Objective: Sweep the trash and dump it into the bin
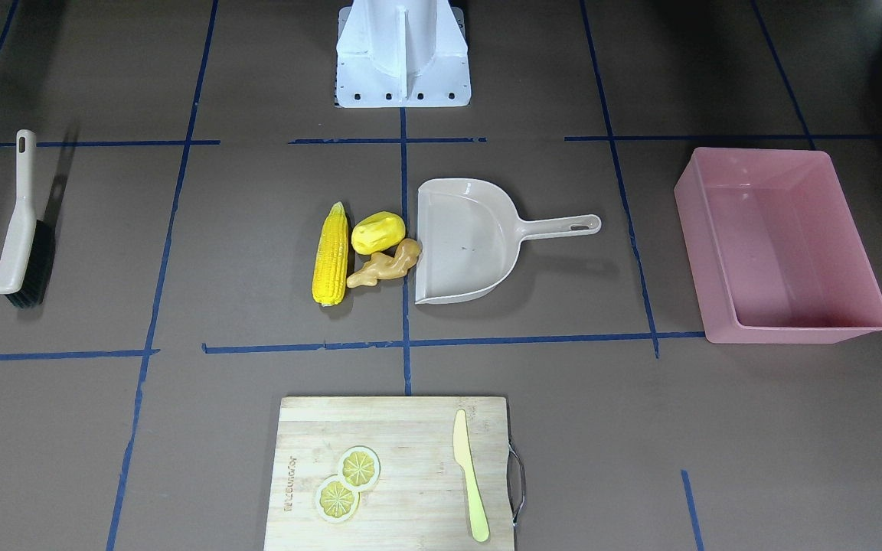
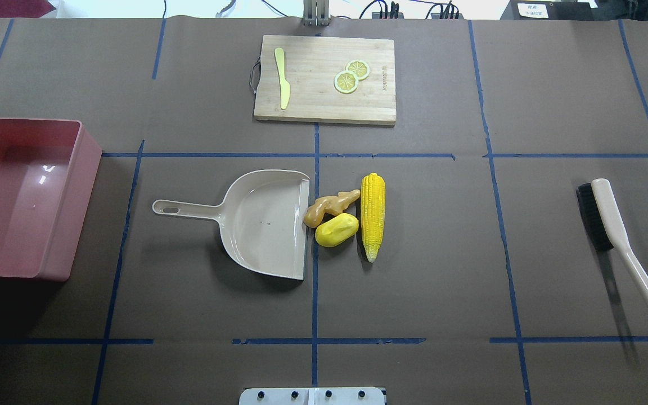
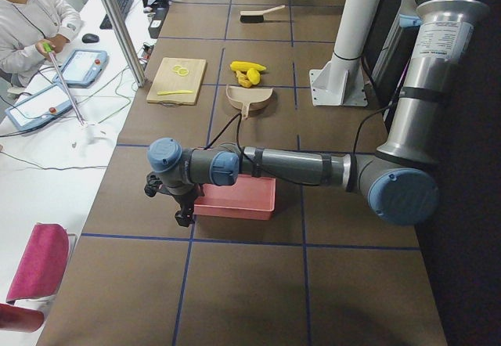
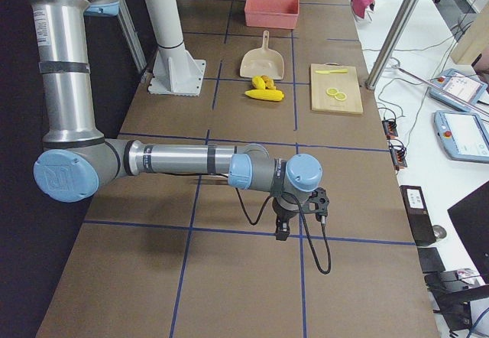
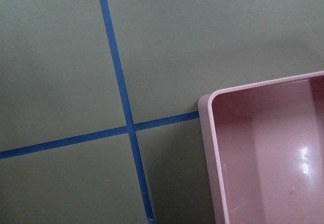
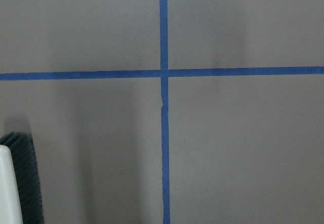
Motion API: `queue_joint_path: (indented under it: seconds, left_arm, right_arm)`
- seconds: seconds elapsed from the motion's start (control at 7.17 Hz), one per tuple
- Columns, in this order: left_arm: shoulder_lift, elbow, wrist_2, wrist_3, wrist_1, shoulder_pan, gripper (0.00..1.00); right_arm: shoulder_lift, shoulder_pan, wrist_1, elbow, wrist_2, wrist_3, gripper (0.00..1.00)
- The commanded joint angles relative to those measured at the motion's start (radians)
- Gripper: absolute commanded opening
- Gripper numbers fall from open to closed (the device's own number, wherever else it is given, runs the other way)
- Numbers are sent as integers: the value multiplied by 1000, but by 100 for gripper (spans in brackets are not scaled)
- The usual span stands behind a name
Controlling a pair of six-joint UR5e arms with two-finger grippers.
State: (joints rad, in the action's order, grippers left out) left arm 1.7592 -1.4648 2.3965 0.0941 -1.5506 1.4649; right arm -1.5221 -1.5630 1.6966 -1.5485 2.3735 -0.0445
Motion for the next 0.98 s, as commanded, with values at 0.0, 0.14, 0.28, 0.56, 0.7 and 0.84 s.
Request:
queue_joint_path:
  seconds: [0.0,0.14,0.28,0.56,0.7,0.84]
  left_arm:
    - [-3,-23,-22,-70,-43,0,100]
    - [-4,-37,-51,-86,-45,-1,100]
    - [-4,-34,-56,-86,-45,-1,100]
    - [-4,-34,-56,-86,-46,-1,100]
    - [-4,-35,-56,-91,-46,-1,100]
    - [-4,-43,-56,-85,-48,-1,100]
  right_arm:
    - [-7,0,-2,-10,3,0,100]
    - [-6,0,-2,-10,1,-1,100]
    - [-7,0,-6,-10,3,-1,100]
    - [-7,1,-11,-8,3,0,100]
    - [-6,1,-11,-8,3,0,100]
    - [-6,1,-11,-13,3,0,100]
